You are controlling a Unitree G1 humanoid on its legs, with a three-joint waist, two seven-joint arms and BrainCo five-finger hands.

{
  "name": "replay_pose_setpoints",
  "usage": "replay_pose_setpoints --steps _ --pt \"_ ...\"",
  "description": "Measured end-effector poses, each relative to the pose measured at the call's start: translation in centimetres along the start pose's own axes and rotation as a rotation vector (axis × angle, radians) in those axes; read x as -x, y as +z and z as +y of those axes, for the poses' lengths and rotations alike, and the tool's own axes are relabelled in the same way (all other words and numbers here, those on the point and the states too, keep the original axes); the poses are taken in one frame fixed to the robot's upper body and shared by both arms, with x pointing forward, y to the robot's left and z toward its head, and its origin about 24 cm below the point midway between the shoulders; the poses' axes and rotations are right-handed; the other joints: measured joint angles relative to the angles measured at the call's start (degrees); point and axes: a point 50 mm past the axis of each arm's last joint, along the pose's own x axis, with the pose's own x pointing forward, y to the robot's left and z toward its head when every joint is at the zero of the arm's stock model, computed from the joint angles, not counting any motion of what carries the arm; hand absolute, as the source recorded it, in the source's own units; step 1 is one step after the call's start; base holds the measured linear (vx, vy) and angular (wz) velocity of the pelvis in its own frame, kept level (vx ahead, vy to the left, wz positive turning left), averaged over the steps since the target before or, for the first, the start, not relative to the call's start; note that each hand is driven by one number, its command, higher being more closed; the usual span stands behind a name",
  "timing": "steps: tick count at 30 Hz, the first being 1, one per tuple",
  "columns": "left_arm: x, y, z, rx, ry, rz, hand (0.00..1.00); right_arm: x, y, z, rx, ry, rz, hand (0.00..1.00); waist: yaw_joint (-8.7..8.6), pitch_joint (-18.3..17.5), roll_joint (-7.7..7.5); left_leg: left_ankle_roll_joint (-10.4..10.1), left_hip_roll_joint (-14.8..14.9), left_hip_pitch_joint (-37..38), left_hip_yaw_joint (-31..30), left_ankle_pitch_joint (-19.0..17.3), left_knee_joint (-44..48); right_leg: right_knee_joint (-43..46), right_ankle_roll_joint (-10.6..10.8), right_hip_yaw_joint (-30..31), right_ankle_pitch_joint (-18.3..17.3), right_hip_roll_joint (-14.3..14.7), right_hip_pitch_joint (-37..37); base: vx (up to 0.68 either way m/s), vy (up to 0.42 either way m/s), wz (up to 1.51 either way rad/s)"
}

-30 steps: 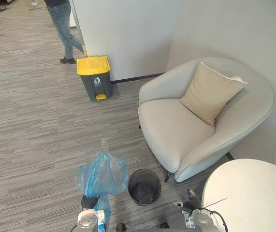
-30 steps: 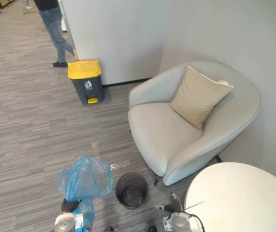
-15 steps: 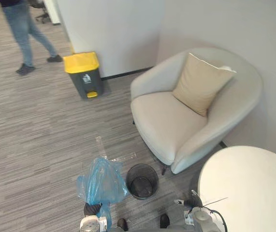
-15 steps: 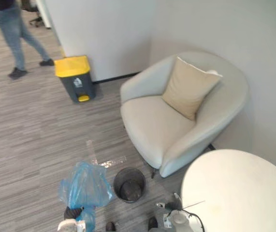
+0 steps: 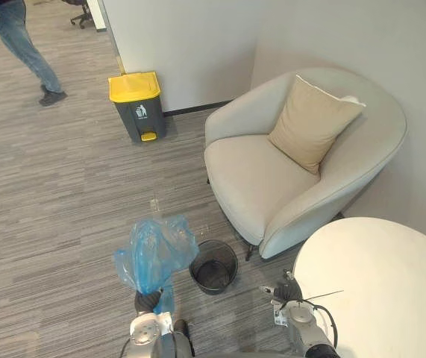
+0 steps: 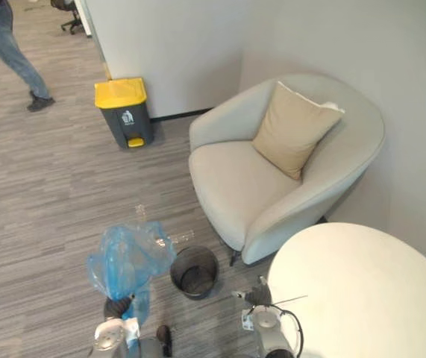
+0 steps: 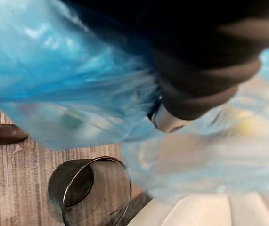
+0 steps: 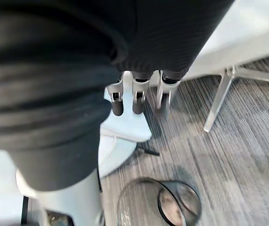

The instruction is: Gather rubbish on tea table into small bin, then transfer packed bag to large trash can.

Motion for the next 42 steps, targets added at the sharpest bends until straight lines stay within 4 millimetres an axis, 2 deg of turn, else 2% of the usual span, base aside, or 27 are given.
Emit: replay_pose_setpoints --steps 2,3,4,5,6,7,9,11,13,15,19,22,25,27,29,31,32,33,34,35,36,37,38,39,40,41,42 --pt "-0.1 0.2 -0.1 0.0 -0.005 -0.007 1.0 -0.1 0.2 -0.1 -0.005 -0.015 -0.002 0.0 -0.3 0.1 -0.06 -1.1 0.2 -0.9 0.7 -1.1 -1.9 -0.7 -1.6 -3.2 1.0 -0.7 -0.7 -0.21 -0.011 0.75" --pt "-0.1 0.2 -0.1 -0.002 -0.007 -0.007 1.0 -0.1 0.2 -0.3 -0.018 -0.031 0.0 0.0 -0.49 1.3 -1.39 0.4 0.2 -2.1 2.6 -2.8 3.0 -0.9 -2.0 -4.9 1.6 -2.3 -0.7 -0.21 0.051 0.74" --pt "0.0 0.2 -0.1 -0.004 -0.012 -0.006 1.0 -0.1 0.1 -0.5 -0.025 -0.04 0.005 0.0 -0.57 1.4 -1.5 1.3 0.0 -2.6 3.3 -3.5 6.6 -0.8 -1.7 -5.5 1.8 -3.1 -0.6 -0.15 0.074 0.73" --pt "0.1 -0.1 -0.2 -0.01 -0.019 0.0 1.0 -0.1 -0.3 -0.8 -0.044 -0.056 0.02 0.0 -0.78 2.0 -2.66 2.1 -0.3 -2.4 4.2 -6.9 13.5 -0.6 -1.2 -6.8 2.0 -4.8 -0.6 -0.15 0.088 0.58" --pt "0.2 -0.1 -0.3 -0.012 -0.024 0.0 1.0 0.0 -0.4 -0.9 -0.052 -0.061 0.025 0.0 -1.0 2.1 -2.85 2.4 -0.3 -2.0 4.8 -9.1 15.7 -0.6 -0.9 -7.5 2.2 -5.5 -0.6 -0.12 0.186 0.74" --pt "0.1 0.0 -0.5 -0.014 -0.04 -0.004 1.0 0.1 -0.9 -1.2 -0.065 -0.072 0.042 0.0 -1.11 1.7 -2.02 1.9 0.2 -0.6 5.7 -13.3 17.2 -0.8 0.3 -8.7 2.9 -6.5 -0.7 -0.07 0.204 0.59" --pt "0.1 0.1 -0.5 -0.014 -0.046 -0.005 1.0 0.3 -1.6 -1.4 -0.072 -0.08 0.061 0.0 -1.25 1.6 -1.25 2.5 0.5 0.1 6.4 -16.6 16.0 -0.7 1.5 -9.9 3.5 -6.9 -0.8 -0.05 0.221 0.42" --pt "0.2 -0.9 0.4 -0.047 -0.032 0.024 1.0 1.0 -3.2 -0.6 -0.103 -0.072 0.127 0.0 -1.15 0.6 -2.98 3.4 -4.3 3.3 6.5 -13.5 7.2 -4.1 2.9 -9.1 4.9 -8.8 -0.2 -0.05 0.214 0.24" --pt "0.2 -1.5 0.8 -0.08 -0.033 0.041 1.0 1.2 -3.9 -0.5 -0.108 -0.071 0.156 0.0 -1.54 -0.1 -3.67 3.7 -6.9 5.6 6.0 -10.9 1.0 -6.5 3.2 -8.3 6.3 -9.5 0.5 -0.03 0.169 0.23" --pt "0.1 -1.7 1.1 -0.109 -0.032 0.046 1.0 1.3 -4.6 -0.6 -0.107 -0.076 0.189 0.0 -2.14 -0.2 -3.51 4.2 -8.9 6.8 4.4 -8.9 -3.6 -9.1 3.3 -7.9 7.6 -9.5 1.5 -0.02 0.143 0.37" --pt "0.1 -2.6 1.6 -0.147 -0.031 0.082 1.0 1.6 -5.5 -0.6 -0.106 -0.079 0.228 0.0 -2.15 -0.1 -3.26 4.6 -10.5 10.3 3.6 -5.9 -9.7 -11.4 3.9 -7.6 8.3 -9.4 3.3 0.05 0.09 0.15" --pt "0.0 -2.9 1.9 -0.164 -0.026 0.095 1.0 1.4 -5.2 -0.5 -0.107 -0.076 0.221 0.0 -2.11 0.0 -3.06 5.3 -10.9 10.5 3.5 -5.5 -9.9 -12.2 4.7 -7.2 8.8 -9.5 3.7 0.09 0.034 -0.04" --pt "-0.1 -2.9 2.1 -0.177 -0.022 0.094 1.0 1.0 -4.7 -0.6 -0.115 -0.081 0.213 0.0 -2.15 0.4 -3.5 6.4 -11.6 11.0 3.6 -5.7 -9.9 -11.8 5.0 -7.1 8.9 -9.7 4.4 0.13 0.024 -0.04" --pt "-0.1 -3.0 2.1 -0.176 -0.024 0.098 1.0 0.9 -4.4 -0.6 -0.121 -0.085 0.208 0.0 -2.14 0.5 -3.6 6.6 -11.9 11.7 3.5 -6.9 -9.9 -9.7 4.4 -7.2 8.0 -10.5 4.2 0.09 0.022 0.04" --pt "0.0 -3.0 1.7 -0.17 -0.032 0.098 1.0 0.7 -4.4 -1.4 -0.113 -0.104 0.204 0.0 -2.65 2.0 -2.58 7.2 -11.6 13.4 1.8 -8.4 -9.9 -1.3 4.1 -7.6 7.6 -11.7 3.1 0.09 0.033 0.39" --pt "-0.2 -1.8 1.5 -0.156 -0.034 0.051 1.0 1.0 -4.9 -1.7 -0.11 -0.115 0.214 0.0 -2.91 2.6 -3.25 8.0 -11.7 13.6 -1.3 -10.2 -7.6 14.7 0.4 -3.9 9.1 -13.7 -2.9 0.12 0.044 0.73" --pt "-0.1 -1.5 1.4 -0.148 -0.035 0.036 1.0 1.2 -5.2 -1.7 -0.112 -0.12 0.218 0.0 -3.14 2.8 -3.43 8.4 -11.7 13.9 -3.0 -11.2 -6.3 20.1 -0.8 -0.9 9.6 -13.3 -5.9 0.26 0.021 0.8" --pt "-0.2 -1.3 1.5 -0.142 -0.03 0.026 1.0 1.4 -5.4 -1.2 -0.123 -0.111 0.226 0.0 -3.24 3.0 -3.85 8.8 -11.3 13.7 -4.5 -12.4 -4.6 23.6 0.1 1.7 5.9 -11.7 -7.9 0.2 0.001 0.63" --pt "-0.2 -1.2 1.6 -0.138 -0.025 0.025 1.0 1.4 -5.3 -1.1 -0.126 -0.109 0.221 0.0 -3.23 3.0 -4.09 8.7 -11.1 13.6 -5.0 -13.2 -3.7 24.5 0.2 2.5 4.1 -10.5 -8.7 0.3 -0.011 0.61" --pt "-0.2 -1.2 1.6 -0.136 -0.023 0.025 1.0 1.5 -5.3 -0.8 -0.132 -0.105 0.219 0.0 -3.24 3.0 -4.22 8.8 -10.4 13.5 -6.4 -15.0 -1.6 24.4 0.5 2.9 0.9 -7.7 -10.3 0.24 -0.016 0.52" --pt "-0.2 -1.2 1.5 -0.124 -0.022 0.027 1.0 1.4 -5.1 -0.8 -0.135 -0.104 0.21 0.0 -3.25 3.0 -4.22 9.2 -10.1 14.1 -7.3 -15.9 -0.4 22.5 0.8 2.4 -0.5 -5.6 -11.8 0.24 -0.016 0.47" --pt "-0.2 -1.2 1.4 -0.121 -0.022 0.027 1.0 1.4 -5.0 -0.8 -0.137 -0.105 0.206 0.0 -3.27 3.0 -4.17 9.1 -9.9 14.5 -7.5 -16.4 -0.3 21.7 0.7 2.4 -0.7 -4.8 -12.2 0.28 -0.047 0.42" --pt "-0.3 -1.0 1.2 -0.115 -0.025 0.022 1.0 1.4 -4.8 -0.7 -0.14 -0.106 0.2 0.0 -3.48 3.0 -4.12 8.7 -9.7 14.8 -8.4 -17.3 0.9 17.9 0.8 2.4 -0.7 -2.1 -13.9 0.3 -0.077 0.5" --pt "-0.4 -0.6 1.0 -0.113 -0.028 0.011 1.0 1.4 -4.8 -0.8 -0.143 -0.11 0.199 0.0 -3.75 2.9 -4.2 8.0 -9.7 14.7 -9.7 -18.6 1.6 13.3 -0.5 3.2 0.3 0.0 -14.4 0.36 -0.106 0.57" --pt "-0.5 -0.5 0.9 -0.113 -0.03 0.007 1.0 1.4 -4.8 -0.8 -0.144 -0.112 0.2 0.0 -3.9 2.9 -4.29 7.8 -9.8 14.8 -10.4 -19.2 1.9 11.6 -1.3 3.4 0.9 0.4 -14.5 0.35 -0.133 0.73" --pt "-0.6 -0.2 0.8 -0.111 -0.035 -0.001 1.0 1.6 -5.1 -0.9 -0.148 -0.12 0.211 0.0 -4.05 2.6 -4.97 7.2 -10.7 15.7 -12.2 -21.0 3.0 6.9 -1.9 3.5 4.2 0.5 -13.7 0.42 -0.176 0.79" --pt "-0.6 -0.2 0.4 -0.105 -0.041 0.004 1.0 1.8 -5.5 -1.0 -0.154 -0.127 0.221 0.0 -4.04 2.0 -4.68 6.2 -10.5 16.3 -13.2 -23.0 4.8 6.8 -2.9 2.4 5.3 0.1 -12.6 0.46 -0.174 0.77"
